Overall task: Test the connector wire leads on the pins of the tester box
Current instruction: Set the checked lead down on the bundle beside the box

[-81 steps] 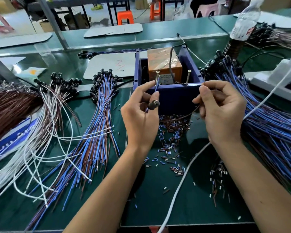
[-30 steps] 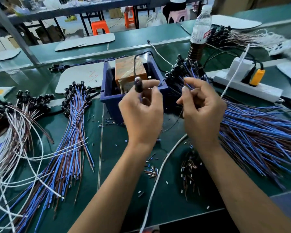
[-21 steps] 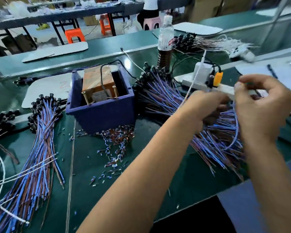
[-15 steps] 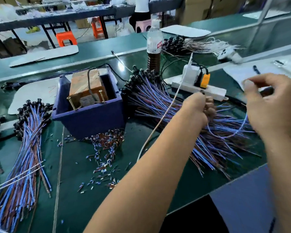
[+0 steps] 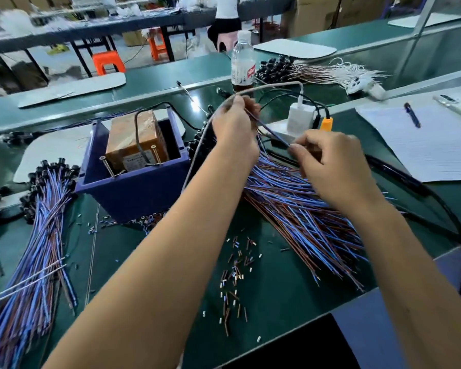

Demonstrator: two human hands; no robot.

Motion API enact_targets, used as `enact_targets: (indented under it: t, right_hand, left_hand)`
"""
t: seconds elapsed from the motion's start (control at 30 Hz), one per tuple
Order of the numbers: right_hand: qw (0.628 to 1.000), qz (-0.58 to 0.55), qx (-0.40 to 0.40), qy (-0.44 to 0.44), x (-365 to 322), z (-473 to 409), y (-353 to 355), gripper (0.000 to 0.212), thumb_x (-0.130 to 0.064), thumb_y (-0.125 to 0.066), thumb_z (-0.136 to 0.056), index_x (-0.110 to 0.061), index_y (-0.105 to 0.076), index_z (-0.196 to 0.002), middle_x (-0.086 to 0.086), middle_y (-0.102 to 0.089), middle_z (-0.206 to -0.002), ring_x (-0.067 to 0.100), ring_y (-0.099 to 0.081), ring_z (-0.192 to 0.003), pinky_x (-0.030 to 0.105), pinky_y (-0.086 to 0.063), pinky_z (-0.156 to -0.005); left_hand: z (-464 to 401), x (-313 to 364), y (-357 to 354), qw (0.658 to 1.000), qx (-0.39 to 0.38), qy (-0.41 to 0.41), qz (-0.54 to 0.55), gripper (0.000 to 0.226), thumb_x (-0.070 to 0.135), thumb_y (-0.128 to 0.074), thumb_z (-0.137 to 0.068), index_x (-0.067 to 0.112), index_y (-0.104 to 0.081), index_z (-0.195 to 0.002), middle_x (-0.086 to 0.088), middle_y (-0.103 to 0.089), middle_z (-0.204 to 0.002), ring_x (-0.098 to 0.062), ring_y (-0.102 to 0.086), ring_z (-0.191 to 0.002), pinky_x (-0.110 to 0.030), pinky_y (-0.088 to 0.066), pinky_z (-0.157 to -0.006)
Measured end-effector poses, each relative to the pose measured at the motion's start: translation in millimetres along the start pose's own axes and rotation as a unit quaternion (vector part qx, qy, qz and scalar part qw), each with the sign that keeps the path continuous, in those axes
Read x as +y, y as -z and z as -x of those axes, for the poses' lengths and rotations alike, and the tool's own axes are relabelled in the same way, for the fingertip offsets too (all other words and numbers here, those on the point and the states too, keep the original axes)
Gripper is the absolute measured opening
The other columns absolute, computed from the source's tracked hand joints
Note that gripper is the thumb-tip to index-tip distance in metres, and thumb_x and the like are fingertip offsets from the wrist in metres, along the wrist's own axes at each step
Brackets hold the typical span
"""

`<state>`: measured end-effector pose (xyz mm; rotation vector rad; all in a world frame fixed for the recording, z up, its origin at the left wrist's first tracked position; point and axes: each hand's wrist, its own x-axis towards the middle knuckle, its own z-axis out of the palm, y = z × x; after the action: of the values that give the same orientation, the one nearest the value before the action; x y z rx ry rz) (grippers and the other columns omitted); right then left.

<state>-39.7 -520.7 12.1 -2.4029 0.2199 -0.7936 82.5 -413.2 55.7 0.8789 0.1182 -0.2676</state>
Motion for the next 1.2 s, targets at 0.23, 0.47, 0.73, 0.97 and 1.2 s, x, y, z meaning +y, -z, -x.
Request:
enact_targets:
  t: [0.23,0.47,0.73,0.97,1.2]
  right_hand:
    - [0.989,0.148,0.011,-0.010,-11,0,-23,0.023,-0.037,-0.074,-0.095,-0.017,-0.082,-0.089,0.008,-0.074,-0.078,0.022,-0.053,-0.068,0.030,-0.044,-0.063]
    - [0.988,0.134,0.077,-0.002,-24,10,-44,0.020,-0.032,-0.078,-0.090,-0.013,-0.079,-0.095,0.012,-0.074,-0.090,0.034,-0.065,-0.083,0.039,-0.052,-0.073]
    - [0.950,-0.084,-0.084,0.289,-161,51,-110,0.013,-0.025,-0.068,-0.099,-0.015,-0.072,-0.090,0.000,-0.071,-0.081,0.023,-0.065,-0.075,0.039,-0.052,-0.070]
    - [0.908,-0.013,-0.366,0.206,-246,66,-209,0.024,-0.040,-0.067,-0.096,-0.017,-0.072,-0.095,0.010,-0.072,-0.097,0.033,-0.068,-0.091,0.039,-0.058,-0.082]
    - [0.902,0.013,-0.422,0.084,-256,57,-249,0.043,-0.048,-0.067,-0.099,-0.007,-0.062,-0.086,0.013,-0.069,-0.080,0.030,-0.073,-0.070,0.038,-0.063,-0.078]
  left_hand:
    - [-7,12,36,0.824,0.069,-0.184,-0.531,0.032,0.035,-0.065,-0.100,0.012,-0.070,-0.079,-0.002,-0.074,-0.079,-0.022,-0.070,-0.073,-0.040,-0.061,-0.080]
    - [56,40,92,0.757,-0.232,-0.048,-0.609,0.027,0.036,-0.067,-0.099,0.011,-0.074,-0.090,-0.001,-0.076,-0.074,-0.009,-0.055,-0.049,-0.021,-0.044,-0.049]
    - [91,136,253,0.767,0.202,-0.164,-0.587,0.034,0.034,-0.064,-0.098,0.016,-0.071,-0.070,0.004,-0.064,-0.058,-0.015,-0.059,-0.056,-0.023,-0.044,-0.059]
    - [102,184,354,0.491,0.460,0.020,-0.740,0.052,0.026,-0.074,-0.081,0.010,-0.055,-0.126,-0.030,-0.042,-0.141,-0.047,-0.036,-0.132,-0.054,-0.039,-0.104]
    - [113,208,389,0.470,0.356,-0.002,-0.808,0.057,0.002,-0.069,-0.077,0.016,-0.055,-0.130,-0.027,-0.041,-0.132,-0.044,-0.041,-0.122,-0.043,-0.036,-0.107]
